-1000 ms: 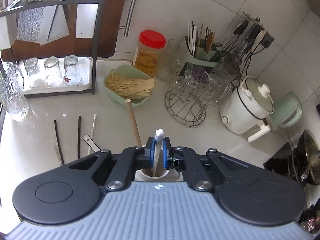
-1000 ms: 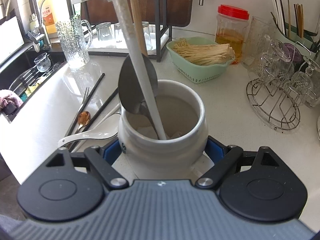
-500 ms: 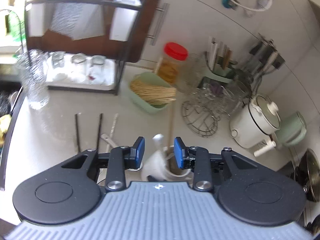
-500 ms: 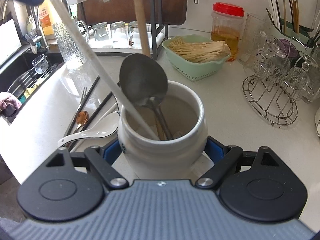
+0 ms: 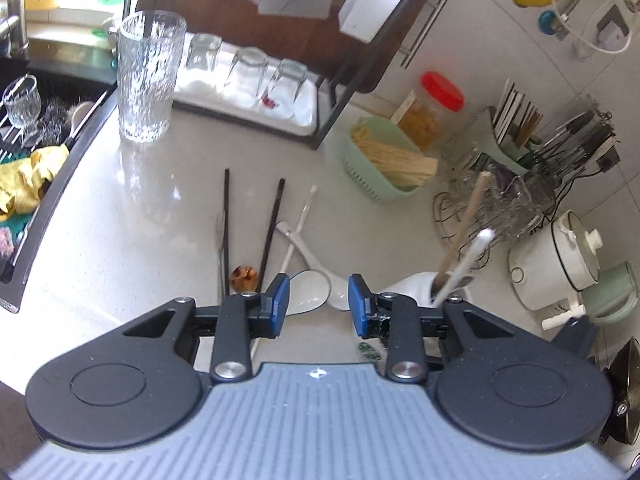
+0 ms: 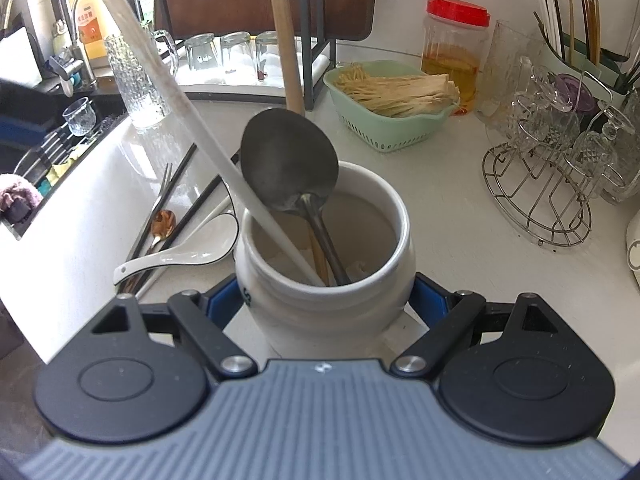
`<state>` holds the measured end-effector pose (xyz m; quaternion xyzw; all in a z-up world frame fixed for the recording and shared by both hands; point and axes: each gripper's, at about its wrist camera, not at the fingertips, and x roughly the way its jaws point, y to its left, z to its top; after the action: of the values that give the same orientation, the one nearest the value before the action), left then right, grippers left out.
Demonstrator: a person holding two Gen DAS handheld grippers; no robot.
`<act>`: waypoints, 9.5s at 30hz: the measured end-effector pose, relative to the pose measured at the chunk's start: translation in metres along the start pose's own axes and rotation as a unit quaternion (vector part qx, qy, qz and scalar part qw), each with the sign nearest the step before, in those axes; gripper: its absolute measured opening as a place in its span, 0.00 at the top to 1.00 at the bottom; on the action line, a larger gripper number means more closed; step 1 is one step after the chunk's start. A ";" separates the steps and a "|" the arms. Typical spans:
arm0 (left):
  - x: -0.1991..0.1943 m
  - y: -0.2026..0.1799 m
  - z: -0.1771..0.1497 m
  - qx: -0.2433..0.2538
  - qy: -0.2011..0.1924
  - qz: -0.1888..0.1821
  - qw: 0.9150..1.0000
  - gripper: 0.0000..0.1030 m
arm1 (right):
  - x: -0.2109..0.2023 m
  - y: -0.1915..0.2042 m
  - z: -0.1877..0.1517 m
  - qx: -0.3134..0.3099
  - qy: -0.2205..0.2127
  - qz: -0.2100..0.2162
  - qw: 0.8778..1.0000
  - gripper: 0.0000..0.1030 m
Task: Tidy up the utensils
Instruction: 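Move the open left tool to the white ceramic soup spoon, then close the left tool on the white ceramic soup spoon, then lift the white ceramic spoon with the left tool toward the pot, then lower the white ceramic spoon into the white pot held by the right tool, then open the left tool and withdraw it from the pot, then move the open left tool over the copper spoon on the counter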
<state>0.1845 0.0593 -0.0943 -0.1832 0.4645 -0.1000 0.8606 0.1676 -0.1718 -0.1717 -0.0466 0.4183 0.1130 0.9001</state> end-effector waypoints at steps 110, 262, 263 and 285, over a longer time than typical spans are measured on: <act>0.063 -0.041 -0.014 0.196 0.009 0.006 0.980 0.53 | 0.000 0.016 0.000 0.013 0.016 -0.041 0.999 0.12; -0.050 -0.040 0.038 0.036 -0.087 0.023 0.995 0.52 | 0.007 0.016 0.006 0.024 -0.008 -0.005 1.000 0.13; -0.047 -0.035 0.036 0.033 -0.083 0.025 0.996 0.52 | 0.007 0.016 0.006 0.024 -0.007 -0.006 1.000 0.13; 0.071 0.035 -0.010 0.024 0.014 0.012 1.000 0.59 | 0.005 0.017 0.010 0.035 0.030 -0.030 0.998 0.13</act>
<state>0.2151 0.0644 -0.1679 -0.1553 0.4761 -0.1032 0.8594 0.1740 -0.1530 -0.1692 -0.0310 0.4472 0.0696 0.8912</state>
